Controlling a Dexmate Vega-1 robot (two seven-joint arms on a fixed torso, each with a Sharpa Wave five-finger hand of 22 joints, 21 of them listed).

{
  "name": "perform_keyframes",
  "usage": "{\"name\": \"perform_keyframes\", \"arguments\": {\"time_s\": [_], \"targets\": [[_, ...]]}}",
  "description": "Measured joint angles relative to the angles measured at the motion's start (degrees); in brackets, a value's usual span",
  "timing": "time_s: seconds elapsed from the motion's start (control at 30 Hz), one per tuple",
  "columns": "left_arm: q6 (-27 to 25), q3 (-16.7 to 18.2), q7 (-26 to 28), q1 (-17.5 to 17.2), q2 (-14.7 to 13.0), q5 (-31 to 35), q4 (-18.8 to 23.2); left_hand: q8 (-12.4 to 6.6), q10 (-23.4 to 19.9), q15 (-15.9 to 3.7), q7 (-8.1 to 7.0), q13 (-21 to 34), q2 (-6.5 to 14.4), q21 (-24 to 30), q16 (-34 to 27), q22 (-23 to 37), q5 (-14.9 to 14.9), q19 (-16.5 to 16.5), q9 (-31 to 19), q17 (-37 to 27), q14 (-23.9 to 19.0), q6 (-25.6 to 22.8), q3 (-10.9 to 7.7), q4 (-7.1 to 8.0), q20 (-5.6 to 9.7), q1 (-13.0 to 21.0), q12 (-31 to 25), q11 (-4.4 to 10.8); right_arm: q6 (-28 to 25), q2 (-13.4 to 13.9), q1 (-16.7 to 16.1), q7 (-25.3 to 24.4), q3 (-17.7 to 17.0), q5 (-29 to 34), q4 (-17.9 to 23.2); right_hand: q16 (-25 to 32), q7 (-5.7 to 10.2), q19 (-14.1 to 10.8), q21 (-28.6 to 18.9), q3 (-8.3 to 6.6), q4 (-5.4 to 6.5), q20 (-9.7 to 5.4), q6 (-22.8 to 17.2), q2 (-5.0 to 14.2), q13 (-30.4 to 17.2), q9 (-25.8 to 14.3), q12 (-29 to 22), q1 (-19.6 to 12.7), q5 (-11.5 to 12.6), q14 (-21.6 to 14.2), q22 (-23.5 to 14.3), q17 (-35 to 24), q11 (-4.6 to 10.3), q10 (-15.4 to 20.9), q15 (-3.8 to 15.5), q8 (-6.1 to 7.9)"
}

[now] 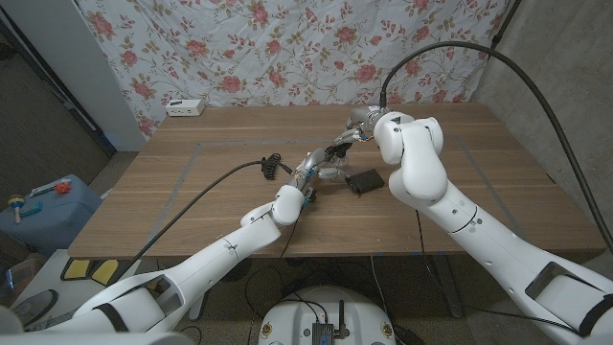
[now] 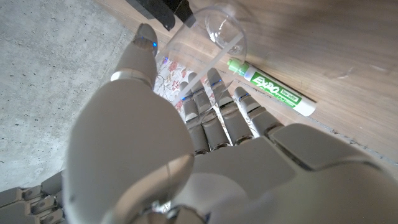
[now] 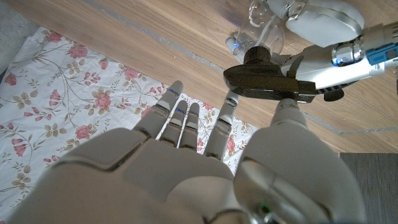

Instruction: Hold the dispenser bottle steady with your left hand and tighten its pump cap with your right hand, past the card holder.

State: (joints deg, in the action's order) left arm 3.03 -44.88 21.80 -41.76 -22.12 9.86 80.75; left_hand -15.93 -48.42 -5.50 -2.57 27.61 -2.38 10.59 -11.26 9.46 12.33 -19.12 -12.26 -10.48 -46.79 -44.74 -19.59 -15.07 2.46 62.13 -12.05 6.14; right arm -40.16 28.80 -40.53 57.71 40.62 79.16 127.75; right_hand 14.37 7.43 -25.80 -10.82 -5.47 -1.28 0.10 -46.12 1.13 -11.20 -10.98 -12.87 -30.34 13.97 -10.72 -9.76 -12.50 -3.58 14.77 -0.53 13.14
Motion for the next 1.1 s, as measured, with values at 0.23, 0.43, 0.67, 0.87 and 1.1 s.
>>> {"name": "perform_keyframes", "arguments": {"time_s": [0.23,0.43,0.67,0.87,1.1], "targets": [[-0.05,0.07,-0.07,0.02,-0.14,-0.02,0.13,0.01,0.10,0.00,0.00,0.01,0.00,0.00,0.00,0.00,0.00,0.00,0.00,-0.09,0.00,0.00,0.00,0.00,0.00,0.00,0.13,0.08,1.12,-0.52,-1.12,-1.11,-1.33,0.33,0.93,-0.78,1.19,1.03,0.04,-0.39,-0.55,0.41,2.18,0.71,-0.05,-0.41,0.52,-0.93,0.00,0.53,0.00,0.26,0.28,-1.11,-0.53,-0.86],[-0.14,0.10,-0.18,-0.08,-0.27,-0.02,0.28,0.02,0.19,0.00,0.00,0.01,0.00,0.00,0.00,0.00,0.00,0.00,0.00,-0.09,0.00,0.00,0.00,0.00,0.00,0.00,0.18,0.00,1.75,-0.75,-1.85,-1.47,-2.36,0.38,1.73,-1.30,1.53,1.67,0.04,-0.62,-1.27,0.88,4.27,0.69,-0.14,-0.39,1.08,-1.53,0.00,1.34,0.00,0.26,0.51,-2.10,-0.91,-1.51],[-0.16,0.13,-0.24,-0.19,-0.28,-0.02,0.33,0.06,0.20,0.00,0.00,0.01,0.00,0.00,0.00,0.00,0.00,0.00,0.00,-0.09,0.01,0.00,0.00,0.00,0.00,0.00,0.19,-0.02,2.48,-0.73,-2.19,-1.16,-3.38,0.38,2.74,-2.30,1.98,4.22,0.48,-1.76,-3.50,1.99,8.95,1.37,-0.14,-0.62,2.07,-4.76,0.00,3.42,0.00,0.53,0.80,-5.10,-1.55,-2.55],[-0.17,0.16,-0.24,-0.26,-0.24,-0.03,0.33,0.07,0.14,0.00,0.00,0.02,0.00,0.00,0.00,0.00,0.00,0.00,0.00,-0.08,0.01,0.01,0.00,0.00,0.00,0.00,0.22,-0.20,3.47,-0.54,-2.19,0.66,-4.04,0.47,3.21,-2.94,3.80,5.33,0.48,-2.64,-5.49,2.49,13.08,1.44,-0.14,-0.63,2.07,-7.57,-0.23,5.20,0.00,0.79,1.31,-7.28,-2.04,-2.76],[-0.28,0.18,-0.14,-0.35,-0.21,-0.04,0.33,0.12,-0.05,0.00,0.01,0.02,0.00,0.00,0.00,0.00,0.00,0.00,0.00,-0.07,0.02,0.01,0.00,0.00,0.00,0.00,0.17,-0.02,4.54,-0.35,-1.85,3.03,-4.53,0.66,3.51,-3.30,4.55,7.91,0.48,-2.75,-6.56,3.83,18.92,0.98,-0.42,-0.90,2.28,-8.91,-0.23,7.60,0.00,0.79,1.30,-10.54,-3.07,-2.97]]}}
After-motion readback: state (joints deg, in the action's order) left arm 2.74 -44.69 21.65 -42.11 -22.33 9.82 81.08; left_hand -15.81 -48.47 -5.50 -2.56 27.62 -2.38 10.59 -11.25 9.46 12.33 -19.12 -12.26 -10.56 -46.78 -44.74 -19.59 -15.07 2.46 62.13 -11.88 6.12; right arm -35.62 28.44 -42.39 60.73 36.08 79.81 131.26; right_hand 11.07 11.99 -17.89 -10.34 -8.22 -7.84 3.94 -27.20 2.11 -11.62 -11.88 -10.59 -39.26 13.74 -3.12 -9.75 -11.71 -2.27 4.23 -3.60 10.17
